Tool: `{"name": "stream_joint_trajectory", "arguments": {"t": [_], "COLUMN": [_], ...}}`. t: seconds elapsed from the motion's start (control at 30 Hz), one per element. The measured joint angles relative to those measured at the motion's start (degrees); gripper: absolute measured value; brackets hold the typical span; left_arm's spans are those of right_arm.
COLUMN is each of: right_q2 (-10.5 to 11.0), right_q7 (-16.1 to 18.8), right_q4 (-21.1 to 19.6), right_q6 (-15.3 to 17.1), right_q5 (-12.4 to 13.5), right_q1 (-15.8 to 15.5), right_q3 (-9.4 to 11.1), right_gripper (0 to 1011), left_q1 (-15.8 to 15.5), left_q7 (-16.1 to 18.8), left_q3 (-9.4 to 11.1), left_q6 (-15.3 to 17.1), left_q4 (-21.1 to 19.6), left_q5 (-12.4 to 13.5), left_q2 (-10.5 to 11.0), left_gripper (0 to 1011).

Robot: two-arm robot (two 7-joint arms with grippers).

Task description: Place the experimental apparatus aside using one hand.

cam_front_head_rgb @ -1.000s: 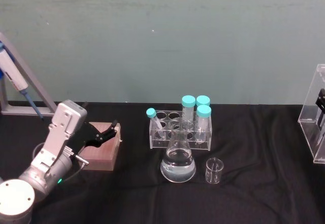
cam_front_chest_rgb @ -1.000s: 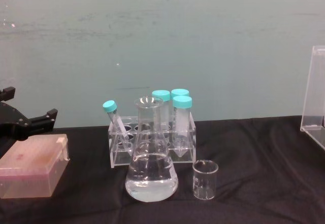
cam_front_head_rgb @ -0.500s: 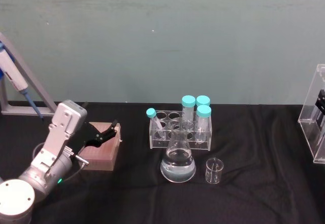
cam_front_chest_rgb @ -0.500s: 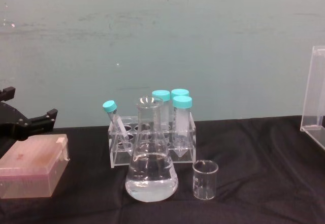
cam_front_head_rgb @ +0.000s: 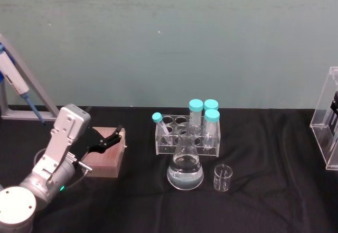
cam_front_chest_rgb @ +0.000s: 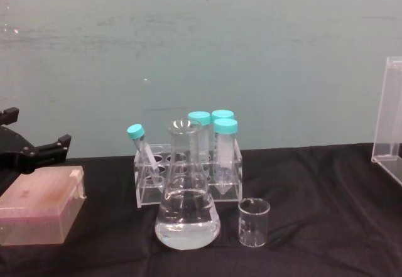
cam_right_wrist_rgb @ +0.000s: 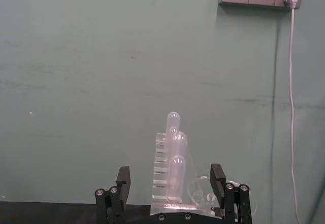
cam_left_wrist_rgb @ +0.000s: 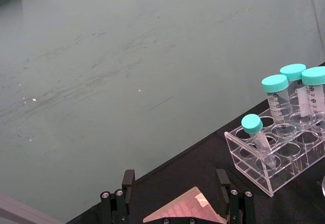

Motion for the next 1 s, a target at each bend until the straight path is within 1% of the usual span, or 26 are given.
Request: {"name": "stream_joint_trajectory", "arguments": {"t": [0.3,0.5,0.6,0.77,0.87,0.97,1.0], "right_q2": [-0.1,-0.2,-0.1,0.6,1.4,1.9,2.4], "right_q7": [-0.7,-0.9,-0.4,1.7,4.0,5.4,6.7], "right_q4": [-2.7,-4.9,-6.1,-7.4,-8.0,-8.1,-8.1], "right_q6": [-0.4,-1.4,-2.3,-4.3,-5.8,-6.5,-6.9], "right_q5": [-1.4,-2.1,-2.2,-1.7,-0.7,0.1,0.8], "right_q1": [-1.0,-1.8,-2.2,-2.6,-2.7,-2.8,-2.7], "right_q3": [-0.1,-0.2,-0.2,-0.7,-1.5,-2.0,-2.5], "right_gripper": [1003,1003,1003,1003,1003,1003,1003], "left_q1": [0.0,0.0,0.0,0.0,0.0,0.0,0.0], "left_q7": [0.0,0.0,0.0,0.0,0.0,0.0,0.0], "left_q3": [0.0,0.0,0.0,0.0,0.0,0.0,0.0], "left_q6": [0.0,0.0,0.0,0.0,0.0,0.0,0.0], "left_q4": [0.0,0.0,0.0,0.0,0.0,0.0,0.0], "left_q5": [0.0,0.0,0.0,0.0,0.0,0.0,0.0], "left_q2": [0.0,0.0,0.0,0.0,0.0,0.0,0.0], "left_gripper": [1000,1000,1000,1000,1000,1000,1000]}}
